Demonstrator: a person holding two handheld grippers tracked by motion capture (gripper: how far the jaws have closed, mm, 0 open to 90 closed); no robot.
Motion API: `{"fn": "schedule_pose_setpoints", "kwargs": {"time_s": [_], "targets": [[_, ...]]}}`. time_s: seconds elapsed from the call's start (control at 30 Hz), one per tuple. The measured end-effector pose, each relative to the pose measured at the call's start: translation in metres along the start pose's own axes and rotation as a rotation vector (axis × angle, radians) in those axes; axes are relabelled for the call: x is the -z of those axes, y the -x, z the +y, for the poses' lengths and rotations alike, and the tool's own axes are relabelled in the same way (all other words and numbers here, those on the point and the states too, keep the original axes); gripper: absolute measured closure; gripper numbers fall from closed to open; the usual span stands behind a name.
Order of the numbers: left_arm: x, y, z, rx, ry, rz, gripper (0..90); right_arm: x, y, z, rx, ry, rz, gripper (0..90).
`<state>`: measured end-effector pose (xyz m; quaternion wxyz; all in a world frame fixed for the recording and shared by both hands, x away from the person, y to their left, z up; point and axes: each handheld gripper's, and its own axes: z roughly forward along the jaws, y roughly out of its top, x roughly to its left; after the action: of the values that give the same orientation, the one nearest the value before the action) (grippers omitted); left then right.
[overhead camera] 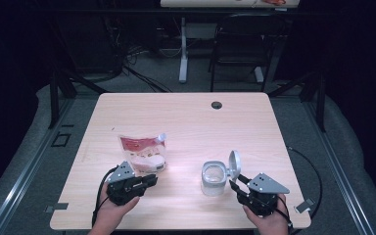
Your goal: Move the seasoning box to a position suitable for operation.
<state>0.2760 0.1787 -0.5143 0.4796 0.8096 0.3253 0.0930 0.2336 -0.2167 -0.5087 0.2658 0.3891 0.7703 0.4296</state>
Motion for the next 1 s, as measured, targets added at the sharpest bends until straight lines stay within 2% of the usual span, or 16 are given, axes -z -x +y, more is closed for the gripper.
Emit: {"fn": "schedule_pose_setpoints", "kwargs": {"time_s": [0.3,0.37,0.4,0.53,0.63,0.7,0.9,1.0], "targets": [[0.001,-0.002,-0.003,0.002,0.003,0.012,78.1,-0.005,0.008,-0.007,-0.020,-0.030,-0.020,62.7],[0.001,-0.002,-0.003,0.003,0.004,0.016,77.2,-0.009,0.009,-0.009,-0.024,-0.030,-0.021,60.1],[0.001,-0.002,-0.004,0.013,0.006,0.017,77.0,-0.010,0.010,-0.010,-0.026,-0.039,-0.022,60.0],[0.002,-0.003,-0.005,0.009,-0.001,0.020,76.8,-0.017,0.013,-0.013,-0.035,-0.055,-0.024,60.0],[0.003,-0.003,-0.006,0.021,0.004,0.020,76.8,-0.022,0.016,-0.015,-0.046,-0.062,-0.028,60.4],[0.003,-0.004,-0.006,0.014,-0.001,0.023,76.8,-0.027,0.016,-0.016,-0.062,-0.071,-0.022,60.5],[0.004,-0.004,-0.008,0.021,0.003,0.029,76.4,-0.040,0.016,-0.017,-0.065,-0.091,-0.033,62.7],[0.004,-0.005,-0.008,0.010,-0.004,0.037,76.9,-0.043,0.017,-0.017,-0.067,-0.097,-0.039,66.3]]}}
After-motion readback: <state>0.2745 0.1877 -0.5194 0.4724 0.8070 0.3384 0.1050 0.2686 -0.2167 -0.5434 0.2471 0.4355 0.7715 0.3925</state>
